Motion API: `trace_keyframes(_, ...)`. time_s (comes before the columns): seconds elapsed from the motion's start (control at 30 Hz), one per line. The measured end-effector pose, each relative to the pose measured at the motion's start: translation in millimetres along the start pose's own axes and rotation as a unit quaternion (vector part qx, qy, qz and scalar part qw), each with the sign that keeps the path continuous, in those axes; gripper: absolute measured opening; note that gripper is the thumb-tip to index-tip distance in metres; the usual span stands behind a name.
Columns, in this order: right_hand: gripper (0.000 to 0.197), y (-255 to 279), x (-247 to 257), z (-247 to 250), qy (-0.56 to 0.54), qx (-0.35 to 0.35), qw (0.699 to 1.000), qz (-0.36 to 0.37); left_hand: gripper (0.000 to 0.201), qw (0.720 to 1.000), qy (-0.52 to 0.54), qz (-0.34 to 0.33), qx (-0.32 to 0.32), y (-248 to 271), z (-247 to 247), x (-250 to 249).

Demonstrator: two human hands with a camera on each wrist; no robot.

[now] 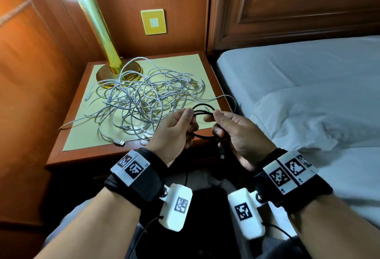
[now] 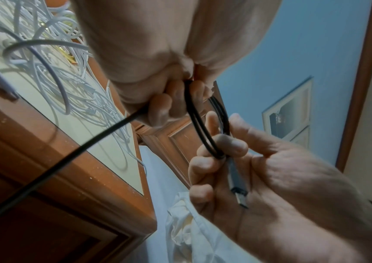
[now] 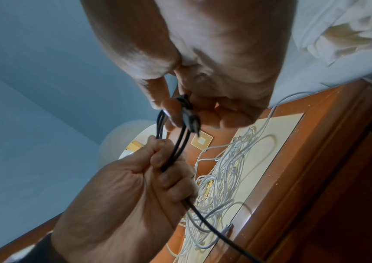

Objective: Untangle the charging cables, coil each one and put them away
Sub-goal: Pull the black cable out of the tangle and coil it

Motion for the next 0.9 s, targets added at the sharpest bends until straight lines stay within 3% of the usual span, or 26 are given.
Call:
trace_keyframes(0.13, 0.034, 1.3, 2.3, -0.1, 0.049, 0.004, 0.999, 0.021, 0.037, 0.998, -0.048, -0.02, -0.02, -2.3, 3.0, -0.5)
trace_keyframes(0.23, 0.035, 1.6, 6.7, -0.2, 0.091, 0.018, 0.995, 0.047, 0.04, 0.999, -0.025, -0.019, -0.014, -1.9, 2.8, -2.0)
trace_keyframes(0.43, 0.024, 1.2, 8.1, 0.1, 0.065, 0.026, 0.997, 0.037, 0.045, 0.999, -0.032, -0.019, 0.002, 1.7, -0.8, -3.6)
trace_keyframes(0.57, 0.019, 0.1, 15.3, 5.8, 0.096, -0.006, 0.99, 0.102, 0.028, 0.998, -0.043, -0.046, 0.009, 1.7, 0.7, -3.8)
trace_keyframes(0.67, 0.021, 4.7, 24.7, 7.3, 0.19, -0.029, 0.965, 0.178, 0.015, 0.985, -0.145, -0.098, -0.007, -1.5, 5.5, -4.4)
trace_keyframes(0.77, 0.02, 7.6, 26.2, 6.3, 0.219, -0.038, 0.952, 0.21, 0.024, 0.967, -0.221, -0.125, -0.033, -3.4, 10.0, -5.2)
trace_keyframes(0.9, 0.008, 6.4, 24.8, 11.7, 0.24, -0.066, 0.949, 0.192, 0.035, 0.978, -0.176, -0.109, -0.01, -1.9, 6.6, -5.9)
Point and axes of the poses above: each hand's wrist, its own y-axis away from the middle knuckle, its own z-axis out of the back of the hand, x = y × z, the point moved 9 cm from there along -y, towards the middle knuckle, and after that the axes turned 5 degrees about -x, right-handed, at the moved point
